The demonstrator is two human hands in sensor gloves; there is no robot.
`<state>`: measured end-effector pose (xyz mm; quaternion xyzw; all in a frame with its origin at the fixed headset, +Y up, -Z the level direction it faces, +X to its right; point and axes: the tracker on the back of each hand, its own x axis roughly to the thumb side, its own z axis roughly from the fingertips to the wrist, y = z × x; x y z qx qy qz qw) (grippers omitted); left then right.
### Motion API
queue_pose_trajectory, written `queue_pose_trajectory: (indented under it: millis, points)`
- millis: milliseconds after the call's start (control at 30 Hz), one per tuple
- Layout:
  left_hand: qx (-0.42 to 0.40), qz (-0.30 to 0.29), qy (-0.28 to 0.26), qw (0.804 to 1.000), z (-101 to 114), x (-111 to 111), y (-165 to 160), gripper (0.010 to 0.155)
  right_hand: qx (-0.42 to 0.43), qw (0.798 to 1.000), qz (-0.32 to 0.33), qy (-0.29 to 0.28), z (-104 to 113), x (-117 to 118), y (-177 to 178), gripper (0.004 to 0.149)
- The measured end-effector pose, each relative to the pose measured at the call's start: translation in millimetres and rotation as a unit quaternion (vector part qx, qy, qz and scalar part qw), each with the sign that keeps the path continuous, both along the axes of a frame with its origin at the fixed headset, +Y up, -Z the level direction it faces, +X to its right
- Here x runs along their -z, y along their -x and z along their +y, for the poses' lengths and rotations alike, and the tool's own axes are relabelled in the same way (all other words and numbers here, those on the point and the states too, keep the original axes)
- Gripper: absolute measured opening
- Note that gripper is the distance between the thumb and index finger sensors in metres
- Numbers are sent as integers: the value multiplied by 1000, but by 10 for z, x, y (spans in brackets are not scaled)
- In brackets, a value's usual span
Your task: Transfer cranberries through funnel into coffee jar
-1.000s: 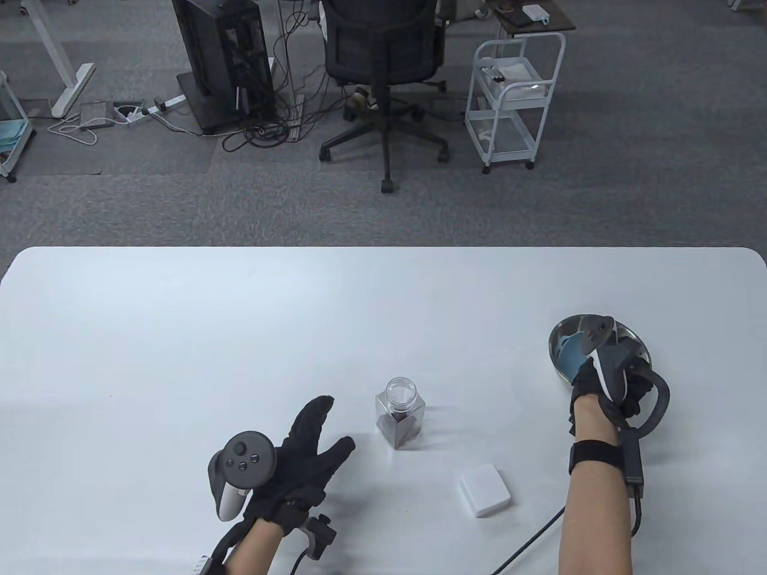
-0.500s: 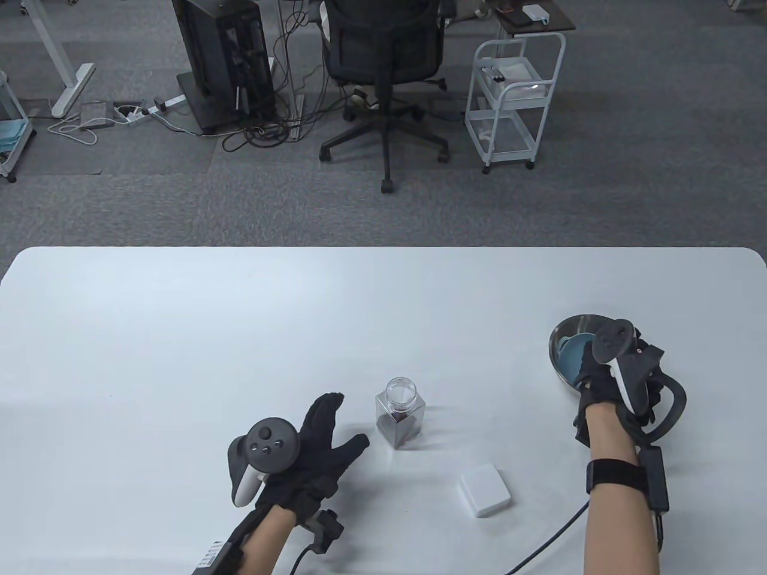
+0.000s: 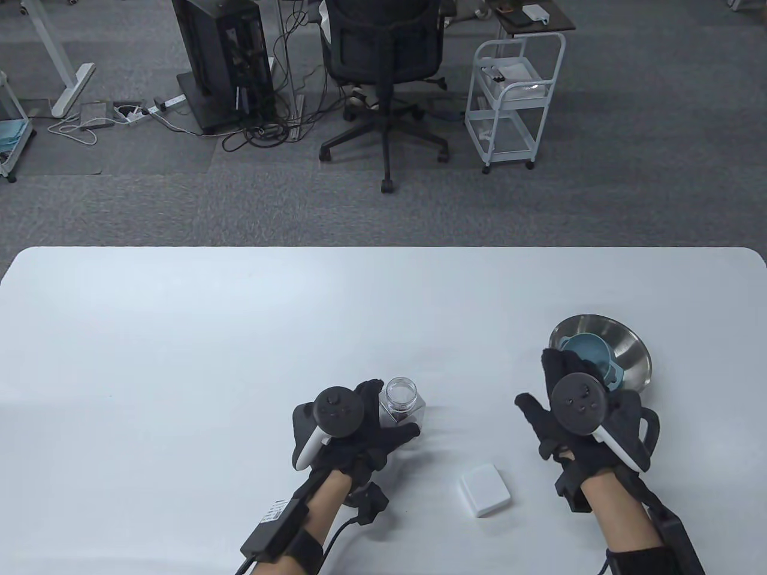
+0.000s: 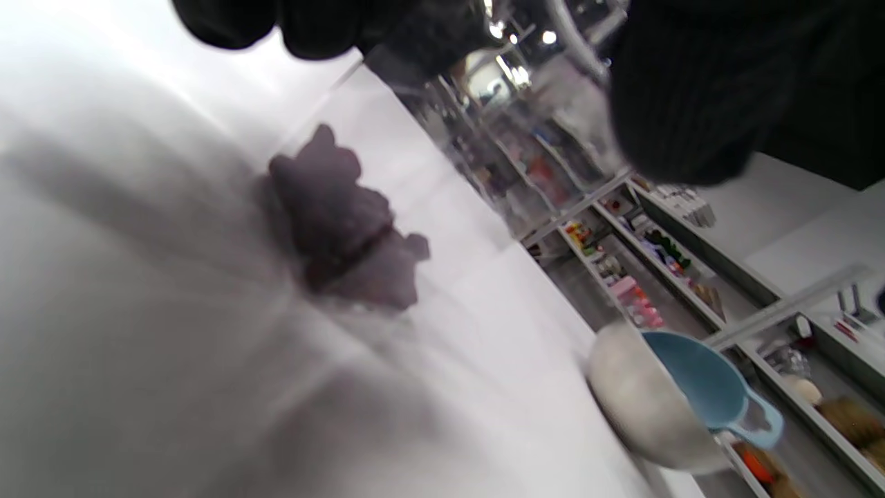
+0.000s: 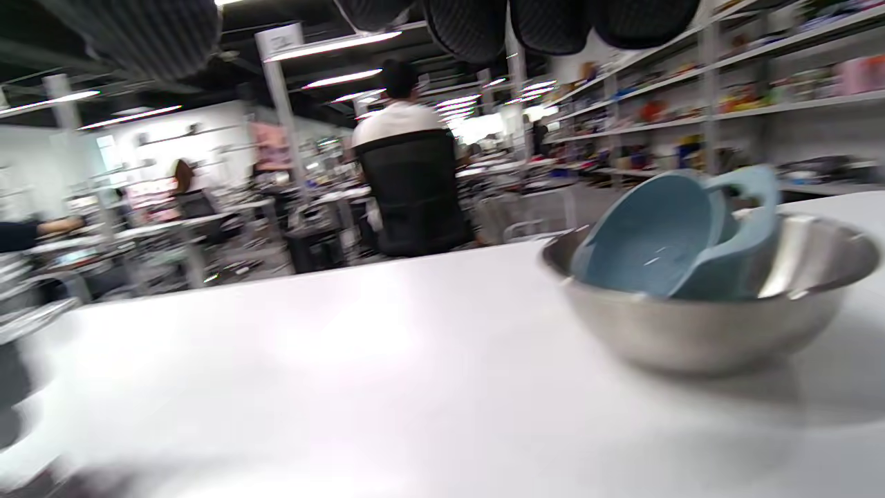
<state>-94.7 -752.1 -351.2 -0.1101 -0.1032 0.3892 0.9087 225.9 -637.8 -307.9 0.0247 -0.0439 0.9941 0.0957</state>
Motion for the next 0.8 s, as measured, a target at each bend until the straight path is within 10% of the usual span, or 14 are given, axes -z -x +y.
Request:
queue_pose_trajectory:
  millis: [333, 800]
  points:
    - [-42, -8, -13, 999, 63, -1, 45, 90, -102, 976, 177, 79, -605, -298, 546, 86]
    - [-48, -35, -85, 995, 482, -381, 232, 90, -157, 933, 222, 236, -1262, -246, 643, 88]
